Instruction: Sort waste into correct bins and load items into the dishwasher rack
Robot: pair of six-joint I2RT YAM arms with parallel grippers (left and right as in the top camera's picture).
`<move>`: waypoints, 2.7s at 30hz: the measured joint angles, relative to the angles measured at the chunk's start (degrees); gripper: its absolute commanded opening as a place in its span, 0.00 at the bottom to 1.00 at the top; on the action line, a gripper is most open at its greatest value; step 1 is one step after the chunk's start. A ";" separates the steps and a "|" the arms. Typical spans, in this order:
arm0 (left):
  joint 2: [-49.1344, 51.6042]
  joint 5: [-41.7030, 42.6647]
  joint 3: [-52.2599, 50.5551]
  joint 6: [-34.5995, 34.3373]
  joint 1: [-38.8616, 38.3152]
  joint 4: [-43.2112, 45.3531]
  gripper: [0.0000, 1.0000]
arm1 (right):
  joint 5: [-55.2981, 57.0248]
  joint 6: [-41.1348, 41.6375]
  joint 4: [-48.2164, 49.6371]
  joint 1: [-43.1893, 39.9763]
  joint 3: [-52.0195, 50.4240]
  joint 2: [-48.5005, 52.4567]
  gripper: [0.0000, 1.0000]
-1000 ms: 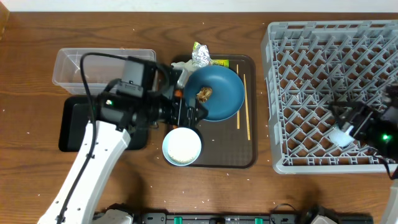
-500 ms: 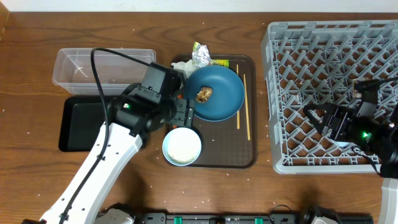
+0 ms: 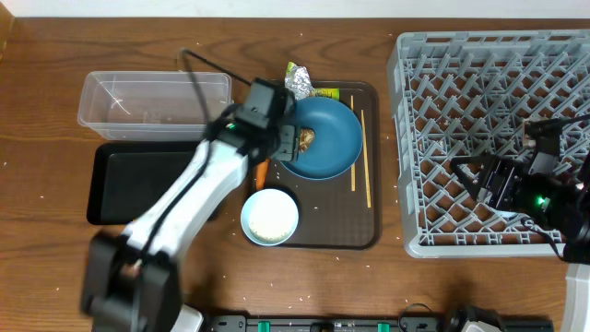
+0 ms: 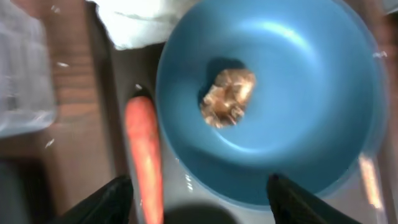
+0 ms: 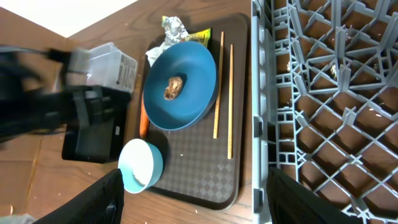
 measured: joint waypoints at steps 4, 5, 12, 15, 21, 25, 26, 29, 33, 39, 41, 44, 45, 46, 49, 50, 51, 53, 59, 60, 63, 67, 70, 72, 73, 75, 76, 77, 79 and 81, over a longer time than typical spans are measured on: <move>5.70 -2.99 -0.22 -0.04 -0.02 4.96 0.70 | 0.61 0.00 -1.09 0.00 0.00 0.02 0.64; 6.43 -4.15 -0.24 -0.04 -0.02 5.49 0.70 | 1.01 0.00 -1.42 0.00 0.00 0.02 0.64; 11.30 -8.44 -0.24 -0.07 0.00 8.11 0.57 | 2.38 0.00 -1.81 0.00 0.00 0.02 0.64; 12.90 -8.72 -0.24 0.09 0.24 8.87 0.41 | 2.60 0.00 -1.84 0.00 0.00 0.02 0.63; 12.55 -5.38 -0.24 0.17 0.46 9.46 0.39 | 2.73 0.00 -2.05 0.00 0.00 0.02 0.62; 12.50 -2.43 -0.24 0.20 0.20 9.57 0.44 | 2.73 0.00 -2.08 0.00 0.00 0.02 0.62; 12.55 -1.60 -0.24 0.09 0.09 9.62 0.44 | 2.73 0.00 -2.08 0.00 0.00 0.02 0.62; 13.00 -0.44 -0.24 0.22 0.00 9.44 0.49 | 2.73 0.02 -2.08 0.00 0.00 0.02 0.62; 13.35 0.17 -0.24 1.20 0.07 9.57 0.49 | 2.73 0.00 -2.08 0.00 0.00 0.02 0.62; 13.35 0.63 -0.24 1.62 0.07 10.10 0.25 | 2.75 0.00 -2.08 0.00 0.00 0.02 0.62; 13.35 0.66 -0.24 1.62 0.07 9.64 0.06 | 2.75 0.00 -2.08 0.00 0.00 0.02 0.62; 13.33 1.22 -0.24 1.40 0.17 9.53 0.06 | 2.75 0.00 -2.08 0.00 0.00 0.02 0.61; 13.27 1.33 -0.24 1.73 0.15 8.72 0.06 | 2.73 0.00 -2.05 0.00 0.00 0.02 0.62; 13.22 1.66 -0.24 1.57 0.15 7.96 0.06 | 2.75 0.00 -2.10 0.00 0.00 0.02 0.62; 12.37 1.66 -0.24 1.49 0.07 5.81 0.07 | 2.73 0.00 -2.08 0.00 0.00 0.02 0.61; 11.87 1.62 -0.24 1.49 0.07 4.61 0.06 | 2.73 0.00 -2.10 0.00 0.00 0.02 0.61; 11.15 1.55 -0.24 1.51 0.11 3.39 0.06 | 2.73 0.00 -2.08 0.00 0.00 0.02 0.61; 9.01 1.22 -0.24 1.53 0.11 1.29 0.06 | 2.75 0.00 -2.08 0.00 0.00 0.02 0.61; -2.89 -4.76 -0.24 1.73 0.11 -6.91 0.06 | 2.75 0.00 -2.10 0.00 0.00 0.02 0.62; -5.25 -6.56 -0.24 1.75 0.11 -8.63 0.06 | 2.75 0.00 -2.14 0.00 0.02 0.02 0.62; -12.28 -12.57 -0.24 1.73 0.22 -14.08 0.06 | 2.75 0.00 -2.16 0.00 0.02 0.02 0.62; -21.79 -23.52 -0.22 1.77 0.94 -22.25 0.06 | 2.75 0.00 -2.19 0.00 0.02 0.02 0.62; -28.17 -34.84 -0.22 1.38 1.20 -28.20 0.06 | 2.75 0.02 -2.23 0.00 0.02 0.02 0.62; -31.69 -42.82 -0.22 -0.20 1.25 -32.33 0.06 | 2.75 0.02 -2.19 0.00 0.02 0.02 0.62; -33.48 -47.78 -0.20 -1.81 1.29 -34.93 0.06 | 2.78 0.00 -2.16 0.00 0.02 0.02 0.62; -34.95 -53.75 -0.20 -4.68 1.38 -39.21 0.06 | 2.75 0.00 -2.05 0.00 0.02 0.02 0.63; -35.21 -56.52 -0.20 -6.08 1.38 -40.89 0.06 | 2.75 0.00 -2.03 0.00 0.02 0.02 0.63; -35.15 -59.39 -0.20 -7.67 1.38 -42.21 0.06 | 2.75 0.00 -1.99 0.00 0.02 0.02 0.63; -34.27 -63.21 -0.28 -9.75 1.40 -42.60 0.06 | 2.78 0.00 -1.97 0.00 0.02 0.02 0.63; -32.17 -66.58 -0.63 -11.72 1.40 -41.75 0.06 | 2.78 0.00 -1.97 0.00 0.02 0.02 0.63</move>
